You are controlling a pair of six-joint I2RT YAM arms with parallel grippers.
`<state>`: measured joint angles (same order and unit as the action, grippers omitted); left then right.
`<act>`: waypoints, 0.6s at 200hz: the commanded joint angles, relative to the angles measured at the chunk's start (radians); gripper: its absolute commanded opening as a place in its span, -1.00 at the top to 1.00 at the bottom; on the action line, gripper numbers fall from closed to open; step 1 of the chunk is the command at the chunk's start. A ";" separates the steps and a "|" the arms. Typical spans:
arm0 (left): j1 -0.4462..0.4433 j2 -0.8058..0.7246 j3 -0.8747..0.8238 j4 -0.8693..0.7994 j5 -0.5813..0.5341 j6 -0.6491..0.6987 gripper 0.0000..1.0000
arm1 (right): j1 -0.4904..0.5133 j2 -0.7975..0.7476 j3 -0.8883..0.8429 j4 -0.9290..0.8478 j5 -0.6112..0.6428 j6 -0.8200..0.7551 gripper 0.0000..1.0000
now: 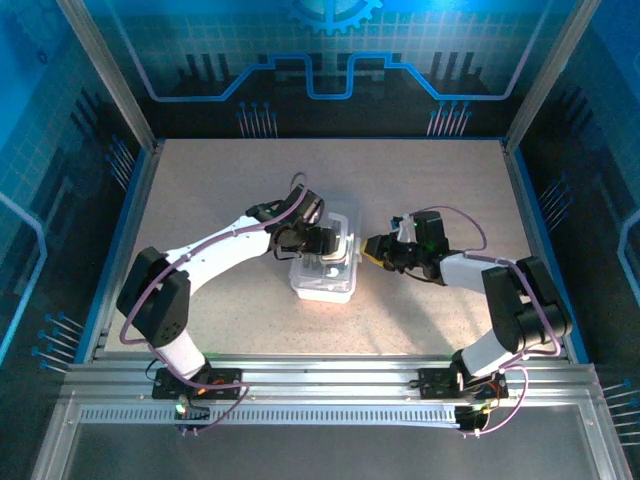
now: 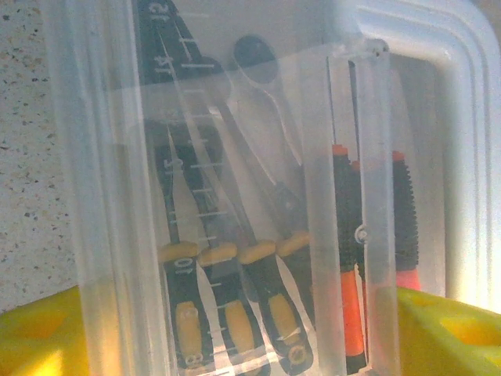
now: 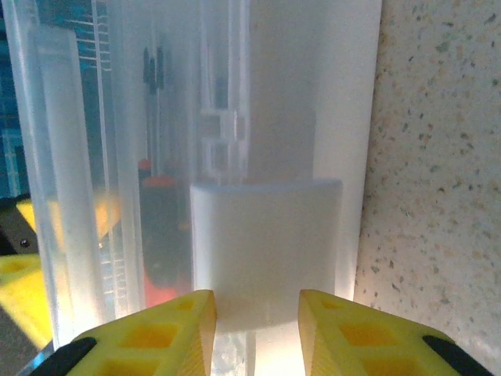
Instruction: Pack the tool kit
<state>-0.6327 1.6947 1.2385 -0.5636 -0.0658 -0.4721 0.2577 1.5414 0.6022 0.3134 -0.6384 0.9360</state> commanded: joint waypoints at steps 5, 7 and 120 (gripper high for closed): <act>-0.021 0.194 -0.111 -0.186 -0.070 -0.015 0.05 | -0.036 -0.052 -0.008 -0.086 -0.034 -0.042 0.31; -0.021 0.194 -0.112 -0.184 -0.069 -0.014 0.05 | -0.038 -0.053 -0.010 -0.089 -0.034 -0.042 0.31; -0.020 0.152 -0.108 -0.204 -0.063 0.010 0.05 | -0.044 0.027 0.008 -0.092 0.009 -0.026 0.30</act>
<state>-0.6353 1.6943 1.2392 -0.5648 -0.0715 -0.4717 0.2085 1.5379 0.6014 0.2249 -0.6411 0.9115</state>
